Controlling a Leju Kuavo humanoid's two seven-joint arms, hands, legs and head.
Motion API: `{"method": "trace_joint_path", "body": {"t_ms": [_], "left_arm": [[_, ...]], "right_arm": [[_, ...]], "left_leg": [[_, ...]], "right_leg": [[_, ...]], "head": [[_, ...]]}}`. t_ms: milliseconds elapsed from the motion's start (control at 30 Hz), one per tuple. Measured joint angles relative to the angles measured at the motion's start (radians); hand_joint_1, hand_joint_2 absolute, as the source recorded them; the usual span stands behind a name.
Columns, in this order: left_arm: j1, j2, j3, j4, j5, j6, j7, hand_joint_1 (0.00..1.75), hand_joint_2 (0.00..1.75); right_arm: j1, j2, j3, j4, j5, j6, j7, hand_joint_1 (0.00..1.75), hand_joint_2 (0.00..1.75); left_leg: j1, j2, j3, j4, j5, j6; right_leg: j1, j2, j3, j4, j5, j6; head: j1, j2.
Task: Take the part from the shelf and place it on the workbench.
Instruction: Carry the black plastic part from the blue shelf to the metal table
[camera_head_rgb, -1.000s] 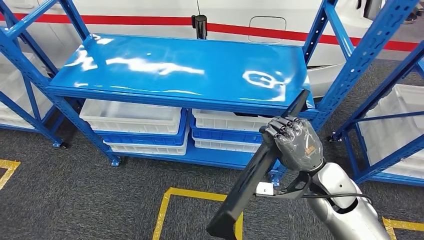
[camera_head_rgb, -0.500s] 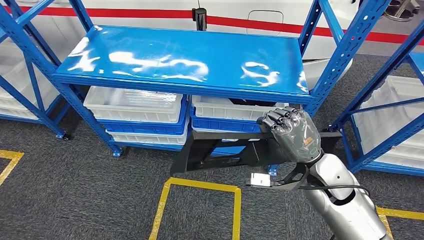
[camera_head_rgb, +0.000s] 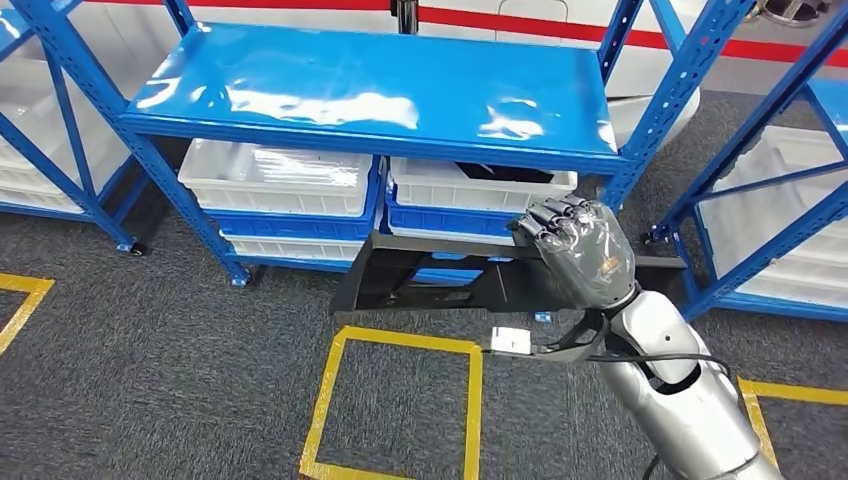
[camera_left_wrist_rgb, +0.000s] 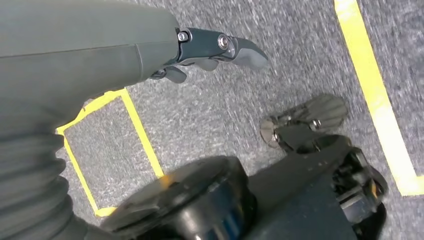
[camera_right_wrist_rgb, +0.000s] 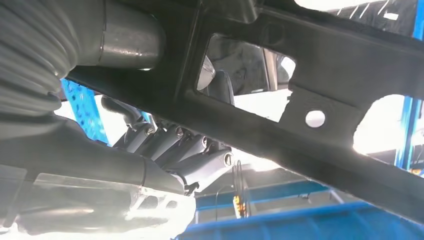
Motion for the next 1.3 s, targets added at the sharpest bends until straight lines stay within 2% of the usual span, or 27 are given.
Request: {"method": "trace_joint_path", "body": {"t_ms": [67, 100, 133, 200, 267, 300, 333, 400, 433, 500, 567, 600, 667, 733, 767, 800, 867, 933, 967, 1000, 1067, 1100, 1133, 1167, 1233, 1267, 1300], "left_arm": [[0.000, 0.001, 0.000, 0.001, 0.000, 0.001, 0.004, 0.00, 1.75], [0.000, 0.002, 0.000, 0.001, 0.001, 0.002, 0.004, 0.00, 1.75], [0.000, 0.002, 0.000, 0.002, 0.002, 0.002, 0.005, 0.00, 1.75], [-0.001, 0.003, 0.000, 0.002, 0.007, 0.003, 0.005, 0.00, 1.75], [-0.004, 0.004, 0.000, 0.002, 0.009, 0.005, 0.005, 0.00, 1.75], [-0.006, 0.004, 0.000, 0.002, 0.009, 0.006, 0.006, 0.00, 1.75], [-0.007, 0.005, 0.000, 0.002, 0.009, 0.008, 0.007, 0.00, 1.75], [-0.008, 0.004, 0.000, 0.002, 0.009, 0.010, 0.009, 0.00, 1.75], [-0.008, 0.003, 0.000, 0.002, 0.010, 0.010, 0.010, 0.00, 1.75], [-0.008, 0.003, 0.000, 0.002, 0.012, 0.010, 0.011, 0.00, 1.75], [-0.009, 0.003, 0.000, 0.002, 0.015, 0.010, 0.011, 0.00, 1.75], [-0.009, 0.002, 0.000, 0.002, 0.015, 0.010, 0.011, 0.00, 1.75], [-0.011, 0.002, 0.000, 0.002, 0.015, 0.010, 0.011, 0.00, 1.75], [-0.012, 0.002, 0.000, 0.002, 0.015, 0.010, 0.011, 0.00, 1.75], [-0.012, 0.001, 0.000, 0.002, 0.015, 0.010, 0.010, 0.00, 1.75], [-0.013, 0.001, 0.000, 0.002, 0.016, 0.010, 0.010, 0.00, 1.75], [-0.014, -0.001, 0.000, 0.002, 0.017, 0.010, 0.010, 0.00, 1.75], [-0.017, -0.006, 0.000, -0.001, 0.018, 0.011, 0.010, 0.00, 1.75], [-0.018, -0.008, 0.000, -0.002, 0.018, 0.011, 0.009, 0.00, 1.75], [-0.018, -0.010, 0.000, -0.003, 0.019, 0.011, 0.009, 0.00, 1.75], [-0.014, -0.009, 0.000, -0.001, 0.018, 0.011, 0.009, 0.00, 1.75], [-0.013, -0.007, 0.000, 0.000, 0.019, 0.010, 0.009, 0.00, 1.75], [-0.011, -0.005, 0.001, 0.000, 0.019, 0.009, 0.007, 0.00, 1.75], [-0.011, -0.002, 0.001, 0.001, 0.020, 0.007, 0.006, 0.00, 1.75], [-0.013, 0.001, 0.001, 0.001, 0.020, 0.003, 0.003, 0.00, 1.75], [-0.014, 0.003, 0.001, 0.001, 0.020, 0.002, 0.003, 0.00, 1.75], [-0.014, 0.005, 0.001, 0.001, 0.020, 0.002, 0.003, 0.00, 1.75]], "right_arm": [[-0.008, 0.010, 0.002, 0.011, 0.005, 0.004, 0.000, 1.75, 1.75], [-0.012, 0.016, 0.004, 0.017, 0.007, 0.007, 0.000, 1.75, 1.75], [-0.017, 0.022, 0.006, 0.023, 0.009, 0.008, 0.000, 1.75, 1.75], [-0.031, 0.033, 0.009, 0.035, 0.012, 0.009, -0.001, 1.75, 1.75], [-0.044, 0.043, 0.014, 0.050, 0.012, 0.009, -0.003, 1.75, 1.75], [-0.048, 0.047, 0.016, 0.057, 0.012, 0.009, -0.004, 1.75, 1.75], [-0.051, 0.051, 0.018, 0.062, 0.012, 0.009, -0.006, 1.75, 1.75], [-0.060, 0.056, 0.020, 0.070, 0.012, 0.009, -0.008, 1.75, 1.75], [-0.064, 0.057, 0.020, 0.072, 0.011, 0.009, -0.010, 1.75, 1.75], [-0.070, 0.059, 0.021, 0.078, 0.008, 0.008, -0.013, 1.75, 1.75], [-0.071, 0.060, 0.021, 0.084, 0.005, 0.008, -0.015, 1.75, 1.75], [-0.071, 0.060, 0.021, 0.087, 0.004, 0.008, -0.015, 1.75, 1.75], [-0.072, 0.060, 0.020, 0.091, 0.003, 0.008, -0.016, 1.75, 1.75], [-0.073, 0.059, 0.020, 0.095, 0.003, 0.008, -0.016, 1.75, 1.75], [-0.073, 0.059, 0.020, 0.097, 0.002, 0.008, -0.016, 1.75, 1.75], [-0.073, 0.059, 0.020, 0.100, 0.002, 0.008, -0.016, 1.75, 1.75], [-0.076, 0.060, 0.021, 0.105, 0.001, 0.008, -0.017, 1.75, 1.75], [-0.084, 0.061, 0.021, 0.107, 0.000, 0.007, -0.018, 1.75, 1.75], [-0.088, 0.062, 0.021, 0.108, 0.000, 0.006, -0.019, 1.75, 1.75], [-0.093, 0.062, 0.021, 0.108, 0.000, 0.005, -0.019, 1.75, 1.75], [-0.096, 0.065, 0.023, 0.111, -0.001, 0.004, -0.019, 1.75, 1.75], [-0.096, 0.066, 0.024, 0.112, -0.001, 0.003, -0.019, 1.75, 1.75], [-0.094, 0.067, 0.026, 0.113, 0.000, 0.003, -0.019, 1.75, 1.75], [-0.093, 0.069, 0.027, 0.114, 0.000, 0.003, -0.019, 1.75, 1.75], [-0.090, 0.070, 0.029, 0.115, 0.000, 0.003, -0.018, 1.75, 1.75], [-0.087, 0.071, 0.030, 0.115, 0.000, 0.003, -0.018, 1.75, 1.75], [-0.085, 0.071, 0.031, 0.115, 0.000, 0.003, -0.018, 1.75, 1.75]], "left_leg": [[0.002, -0.003, -0.012, -0.006, 0.009, -0.010], [0.002, -0.006, -0.021, 0.010, -0.010, -0.015], [0.004, -0.010, -0.036, 0.046, -0.043, -0.021], [0.011, -0.015, -0.075, 0.182, -0.129, -0.035], [0.022, -0.015, -0.095, 0.295, -0.174, -0.048], [0.029, -0.014, -0.081, 0.302, -0.171, -0.055], [0.036, -0.014, -0.049, 0.266, -0.154, -0.061], [0.046, -0.017, 0.028, 0.144, -0.125, -0.075], [0.047, -0.020, 0.049, 0.104, -0.119, -0.075], [0.038, -0.026, 0.051, 0.083, -0.119, -0.065], [0.031, -0.022, 0.036, 0.077, -0.102, -0.040], [0.028, -0.020, 0.028, 0.072, -0.090, -0.023], [0.024, -0.016, 0.005, 0.061, -0.062, 0.006], [0.018, -0.015, -0.026, 0.060, -0.035, 0.016], [0.014, -0.015, -0.043, 0.060, -0.021, 0.018], [0.010, -0.015, -0.060, 0.060, -0.006, 0.019], [0.003, -0.015, -0.095, 0.060, 0.025, 0.019], [-0.003, -0.016, -0.119, 0.061, 0.056, 0.015], [-0.003, -0.016, -0.122, 0.055, 0.072, 0.011], [-0.003, -0.015, -0.120, 0.045, 0.089, 0.005], [0.001, -0.015, -0.116, 0.015, 0.120, -0.008], [0.003, -0.015, -0.122, 0.014, 0.108, -0.014], [0.005, -0.016, -0.132, 0.034, 0.068, -0.020], [0.009, -0.017, -0.146, 0.080, 0.007, -0.027], [0.017, -0.016, -0.168, 0.225, -0.113, -0.045], [0.023, -0.016, -0.169, 0.297, -0.136, -0.054], [0.030, -0.016, -0.160, 0.347, -0.133, -0.062]], "right_leg": [[-0.014, -0.001, -0.009, -0.010, 0.019, -0.006], [-0.023, -0.004, -0.013, -0.014, 0.030, -0.013], [-0.033, -0.006, -0.019, -0.018, 0.040, -0.019], [-0.034, -0.008, -0.036, -0.010, 0.050, -0.029], [-0.037, -0.011, -0.054, 0.010, 0.052, -0.029], [-0.040, -0.012, -0.064, 0.022, 0.052, -0.029], [-0.044, -0.011, -0.075, 0.035, 0.051, -0.028], [-0.048, -0.007, -0.098, 0.060, 0.050, -0.020], [-0.046, -0.004, -0.109, 0.069, 0.052, -0.012], [-0.039, -0.001, -0.126, 0.075, 0.063, 0.009], [-0.036, -0.001, -0.137, 0.076, 0.071, 0.029], [-0.037, -0.001, -0.149, 0.088, 0.057, 0.030], [-0.040, -0.001, -0.185, 0.169, -0.016, 0.016], [-0.038, -0.001, -0.220, 0.302, -0.095, 0.007], [-0.035, -0.001, -0.224, 0.355, -0.110, 0.011], [-0.032, -0.001, -0.214, 0.381, -0.104, 0.018], [-0.021, -0.001, -0.142, 0.333, -0.061, 0.026], [-0.004, -0.004, -0.020, 0.179, -0.068, 0.002], [0.004, -0.006, 0.021, 0.112, -0.082, -0.011], [0.010, -0.007, 0.043, 0.065, -0.093, -0.021], [0.004, -0.007, 0.028, 0.045, -0.069, -0.030], [-0.004, -0.007, 0.015, 0.042, -0.050, -0.037], [-0.013, -0.009, -0.001, 0.040, -0.029, -0.045], [-0.021, -0.011, -0.018, 0.039, -0.009, -0.052], [-0.022, -0.014, -0.053, 0.040, 0.027, -0.055], [-0.023, -0.015, -0.071, 0.042, 0.043, -0.051], [-0.025, -0.015, -0.091, 0.045, 0.059, -0.045]], "head": [[0.001, 0.000], [-0.001, 0.000], [-0.004, 0.000], [-0.010, 0.000], [-0.012, 0.000], [-0.013, 0.000], [-0.013, 0.000], [-0.015, 0.000], [-0.016, 0.000], [-0.018, 0.000], [-0.018, 0.000], [-0.016, 0.000], [-0.011, 0.000], [-0.007, 0.000], [-0.007, 0.000], [-0.007, 0.000], [-0.006, 0.000], [-0.006, 0.000], [-0.008, 0.000], [-0.009, 0.000], [-0.010, 0.000], [-0.009, 0.000], [-0.009, 0.000], [-0.010, 0.000], [-0.010, 0.000], [-0.010, 0.000], [-0.010, 0.000]]}}
